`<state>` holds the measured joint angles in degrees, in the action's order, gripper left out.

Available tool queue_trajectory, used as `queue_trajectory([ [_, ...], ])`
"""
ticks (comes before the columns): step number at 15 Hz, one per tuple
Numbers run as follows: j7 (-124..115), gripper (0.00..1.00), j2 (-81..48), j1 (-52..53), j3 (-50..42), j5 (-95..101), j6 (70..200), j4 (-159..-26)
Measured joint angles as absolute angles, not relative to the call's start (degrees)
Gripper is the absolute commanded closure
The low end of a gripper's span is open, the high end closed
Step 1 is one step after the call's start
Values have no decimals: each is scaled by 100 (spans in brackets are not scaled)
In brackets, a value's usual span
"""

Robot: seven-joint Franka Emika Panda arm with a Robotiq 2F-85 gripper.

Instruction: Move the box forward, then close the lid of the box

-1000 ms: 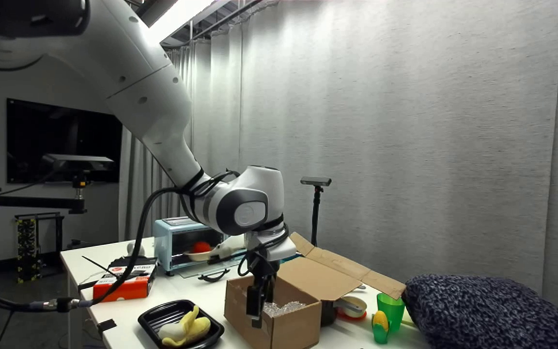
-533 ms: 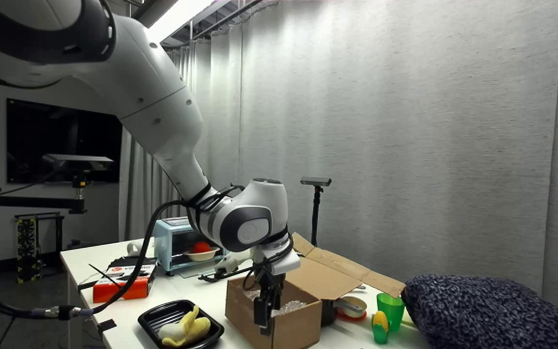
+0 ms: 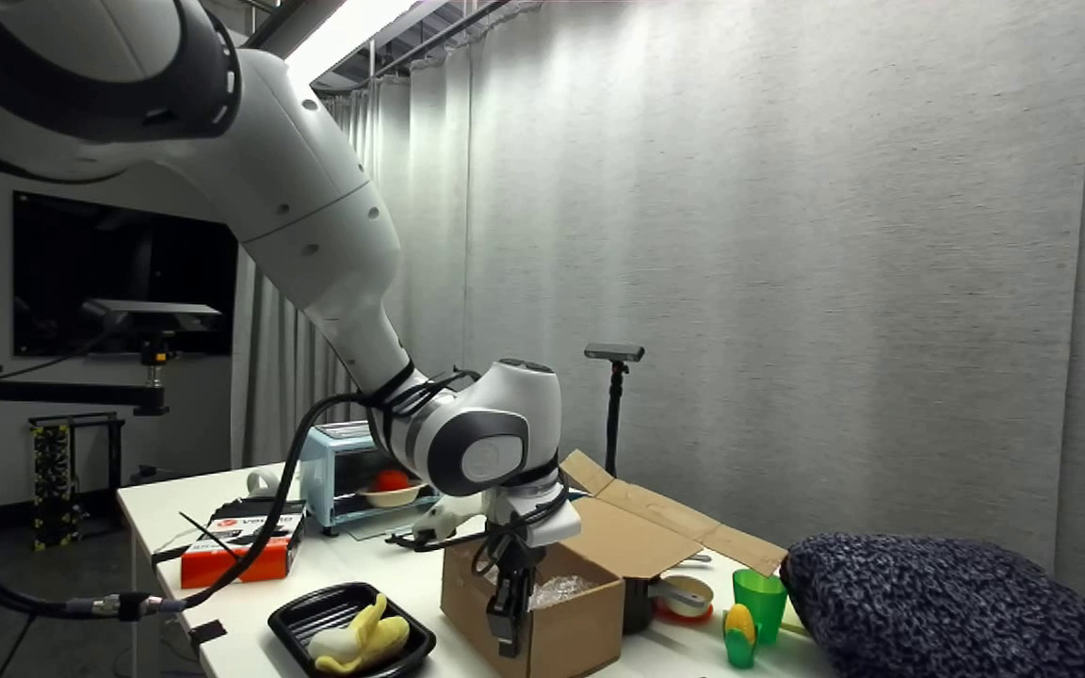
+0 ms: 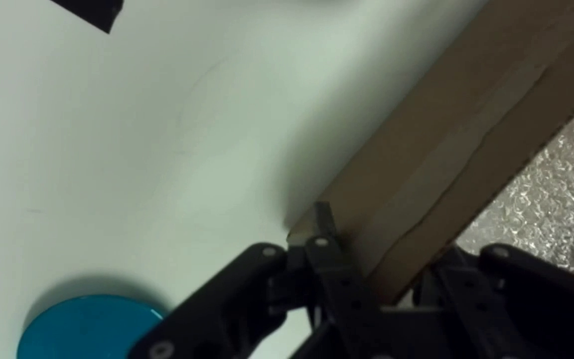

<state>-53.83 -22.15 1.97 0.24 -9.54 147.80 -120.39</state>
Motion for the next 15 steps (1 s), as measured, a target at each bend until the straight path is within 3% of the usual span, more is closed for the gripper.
queue_trajectory([
  [15,-4298,98,-1331,75,-197,-1325,14076,-12179],
])
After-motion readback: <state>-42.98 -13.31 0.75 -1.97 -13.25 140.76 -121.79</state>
